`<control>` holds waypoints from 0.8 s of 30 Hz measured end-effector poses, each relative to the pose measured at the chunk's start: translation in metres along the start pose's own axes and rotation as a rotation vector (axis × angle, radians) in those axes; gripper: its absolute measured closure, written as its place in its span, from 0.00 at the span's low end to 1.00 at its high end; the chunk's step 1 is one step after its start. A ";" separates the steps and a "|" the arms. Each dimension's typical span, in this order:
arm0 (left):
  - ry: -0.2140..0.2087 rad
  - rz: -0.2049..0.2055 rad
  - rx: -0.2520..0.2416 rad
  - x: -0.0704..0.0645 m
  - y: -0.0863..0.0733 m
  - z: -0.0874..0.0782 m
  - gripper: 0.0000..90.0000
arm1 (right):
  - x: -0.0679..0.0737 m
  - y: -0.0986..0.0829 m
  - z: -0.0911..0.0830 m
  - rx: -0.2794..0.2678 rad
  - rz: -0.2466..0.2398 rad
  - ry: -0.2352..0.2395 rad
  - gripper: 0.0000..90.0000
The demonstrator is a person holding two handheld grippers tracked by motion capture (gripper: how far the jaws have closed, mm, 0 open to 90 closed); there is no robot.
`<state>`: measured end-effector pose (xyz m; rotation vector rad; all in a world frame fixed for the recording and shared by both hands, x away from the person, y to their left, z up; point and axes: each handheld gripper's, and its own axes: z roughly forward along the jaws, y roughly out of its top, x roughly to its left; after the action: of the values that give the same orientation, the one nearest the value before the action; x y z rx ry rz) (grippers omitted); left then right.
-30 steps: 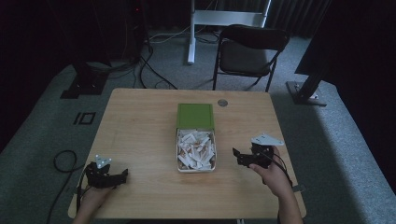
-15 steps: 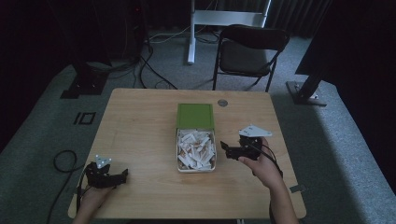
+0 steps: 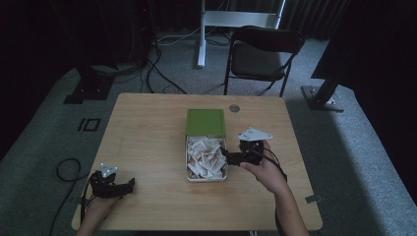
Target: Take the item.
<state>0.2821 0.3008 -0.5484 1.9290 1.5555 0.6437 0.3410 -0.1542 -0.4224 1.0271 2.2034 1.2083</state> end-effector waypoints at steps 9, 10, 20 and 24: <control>0.000 0.000 0.000 0.000 0.000 0.000 0.03 | 0.019 0.010 0.021 0.020 -0.055 0.064 0.19; 0.000 0.000 0.000 0.000 0.000 0.000 0.03 | 0.021 0.010 0.023 0.023 -0.062 0.068 0.20; 0.000 -0.002 -0.001 0.000 0.000 0.000 0.03 | 0.031 0.012 0.041 0.061 -0.072 0.101 0.26; 0.000 -0.002 -0.001 0.000 0.000 0.000 0.03 | 0.033 0.010 0.049 0.086 -0.079 0.105 0.28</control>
<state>0.2820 0.3006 -0.5485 1.9263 1.5572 0.6433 0.3564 -0.0994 -0.4402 0.9186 2.3721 1.1661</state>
